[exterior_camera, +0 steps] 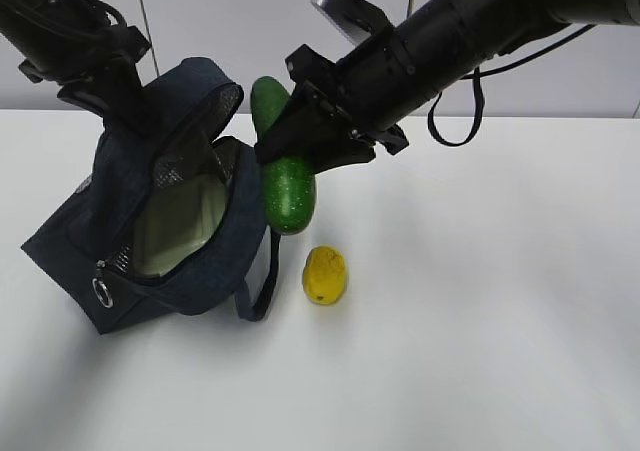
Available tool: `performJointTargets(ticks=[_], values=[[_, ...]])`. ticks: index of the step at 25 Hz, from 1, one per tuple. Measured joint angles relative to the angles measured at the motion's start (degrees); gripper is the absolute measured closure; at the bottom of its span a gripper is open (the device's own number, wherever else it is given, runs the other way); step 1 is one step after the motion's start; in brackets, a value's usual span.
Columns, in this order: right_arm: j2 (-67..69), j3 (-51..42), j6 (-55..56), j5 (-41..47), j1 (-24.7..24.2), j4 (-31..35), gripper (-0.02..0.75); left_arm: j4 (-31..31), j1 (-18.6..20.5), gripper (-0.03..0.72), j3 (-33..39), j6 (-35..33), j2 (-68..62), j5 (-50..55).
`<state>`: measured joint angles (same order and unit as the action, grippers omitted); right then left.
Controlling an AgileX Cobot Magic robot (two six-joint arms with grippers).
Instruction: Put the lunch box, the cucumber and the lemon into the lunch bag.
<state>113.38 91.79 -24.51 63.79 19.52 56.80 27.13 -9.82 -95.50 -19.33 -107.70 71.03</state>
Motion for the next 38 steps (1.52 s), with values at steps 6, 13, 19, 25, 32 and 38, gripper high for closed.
performJointTargets(ticks=[6,13,19,25,32,38], values=[[0.95,-6.24,-9.10,-5.52,0.34,15.20,0.431,1.09,0.06,0.685,0.00,-0.04,0.00,0.00],[5.34,-7.01,-11.88,-12.75,5.95,22.38,0.431,1.45,0.06,0.685,0.00,-0.13,0.00,0.00],[7.95,-7.01,-15.88,-19.40,8.03,29.38,0.432,1.67,0.06,0.685,0.00,-0.13,0.00,0.00],[8.39,-7.13,-21.30,-24.30,8.03,34.99,0.432,1.82,0.06,0.685,0.00,-0.27,0.00,0.00],[9.98,-6.61,-22.32,-25.56,8.35,36.50,0.432,2.02,0.06,0.685,0.00,-0.54,0.00,0.00],[13.11,-2.77,-23.79,-23.80,9.10,36.88,0.379,2.22,0.06,0.685,0.00,-0.56,0.00,0.00]])
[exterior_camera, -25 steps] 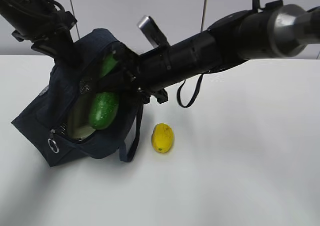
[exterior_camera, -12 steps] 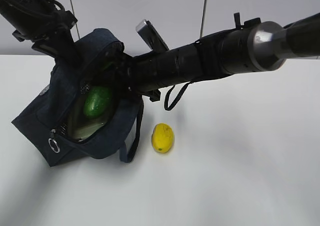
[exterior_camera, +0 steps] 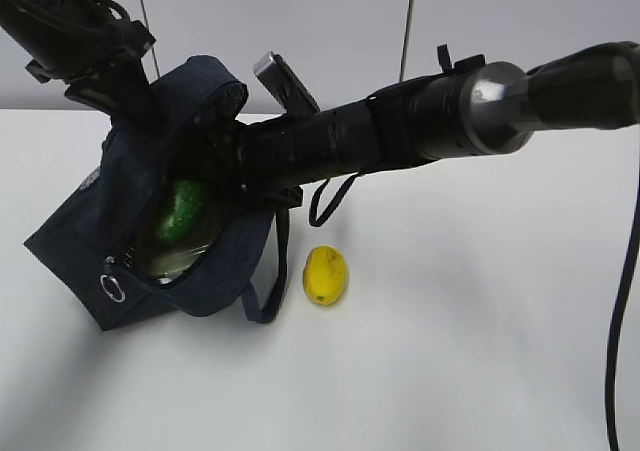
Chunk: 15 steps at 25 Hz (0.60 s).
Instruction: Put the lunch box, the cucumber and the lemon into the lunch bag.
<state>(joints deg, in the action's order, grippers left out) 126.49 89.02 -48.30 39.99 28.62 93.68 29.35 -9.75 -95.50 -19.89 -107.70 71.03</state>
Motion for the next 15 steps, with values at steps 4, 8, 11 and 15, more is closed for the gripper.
performJointTargets(ticks=[4,8,11,15], values=[[0.13,1.16,-0.22,0.81,0.00,-0.12,0.305,0.00,0.00,0.685,0.00,-0.09,0.00,0.00],[0.13,1.16,-0.22,2.82,0.00,-1.83,0.288,0.00,0.00,0.685,0.00,-0.22,0.00,0.00],[0.13,1.16,-0.23,3.68,0.00,-3.27,0.286,0.00,0.00,0.685,0.00,-0.22,0.00,0.00],[0.02,1.16,-0.08,5.31,-0.53,-5.02,0.285,0.00,0.00,0.685,0.00,-0.26,0.00,0.00]])
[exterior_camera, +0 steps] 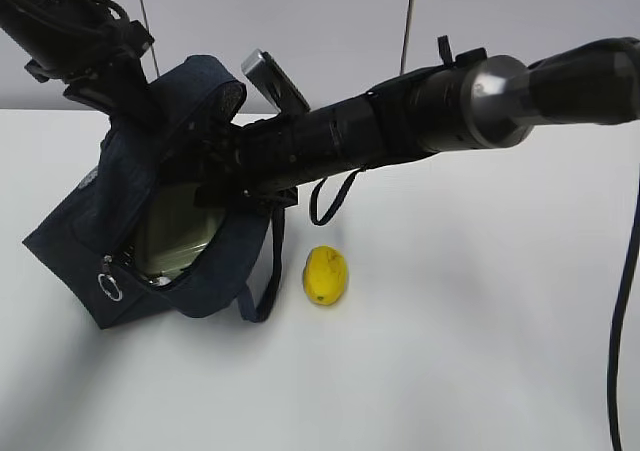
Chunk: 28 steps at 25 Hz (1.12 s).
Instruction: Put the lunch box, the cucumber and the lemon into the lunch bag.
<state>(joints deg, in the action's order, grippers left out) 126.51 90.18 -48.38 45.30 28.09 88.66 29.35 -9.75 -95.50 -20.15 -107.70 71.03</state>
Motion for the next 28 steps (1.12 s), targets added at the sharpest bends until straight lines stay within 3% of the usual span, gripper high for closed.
performJointTargets(ticks=[8,23,28], values=[[-5.13,0.04,3.85,5.49,-3.86,-10.39,0.285,0.00,0.00,0.685,0.00,-0.10,0.00,0.00],[-18.65,0.14,25.72,9.35,-5.53,-51.74,0.285,-0.39,0.00,0.686,0.00,-0.22,0.00,0.00],[-18.76,0.14,33.29,9.89,-1.49,-65.52,0.285,-1.54,0.00,0.686,0.00,-0.22,0.00,0.00]])
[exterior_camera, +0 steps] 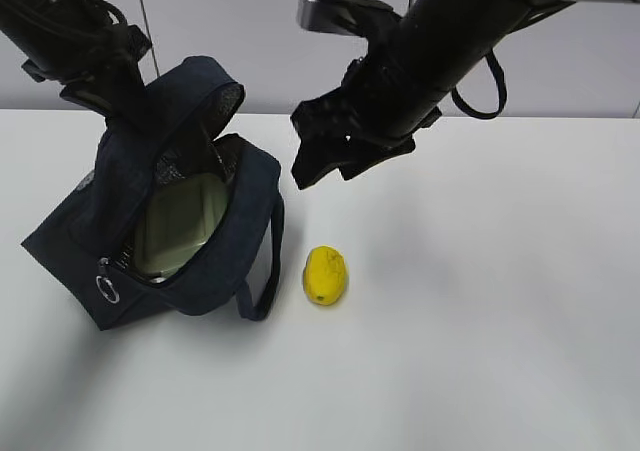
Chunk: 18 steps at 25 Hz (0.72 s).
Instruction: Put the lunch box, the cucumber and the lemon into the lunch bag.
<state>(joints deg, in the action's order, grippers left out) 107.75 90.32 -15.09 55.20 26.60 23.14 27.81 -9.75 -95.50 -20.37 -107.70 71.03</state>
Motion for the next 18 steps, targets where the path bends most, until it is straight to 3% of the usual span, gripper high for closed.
performJointTargets(ticks=[3,5,18], values=[[0.00,0.00,6.00,0.09,2.37,-8.95,0.285,-0.14,0.00,0.686,0.00,0.00,0.00,0.00],[0.00,0.00,8.18,0.09,2.98,-10.76,0.285,-0.14,0.00,0.686,0.00,0.00,0.00,0.00],[9.31,0.13,16.74,-1.45,4.47,-9.62,0.285,-0.17,0.00,0.686,0.00,0.00,0.00,0.00]])
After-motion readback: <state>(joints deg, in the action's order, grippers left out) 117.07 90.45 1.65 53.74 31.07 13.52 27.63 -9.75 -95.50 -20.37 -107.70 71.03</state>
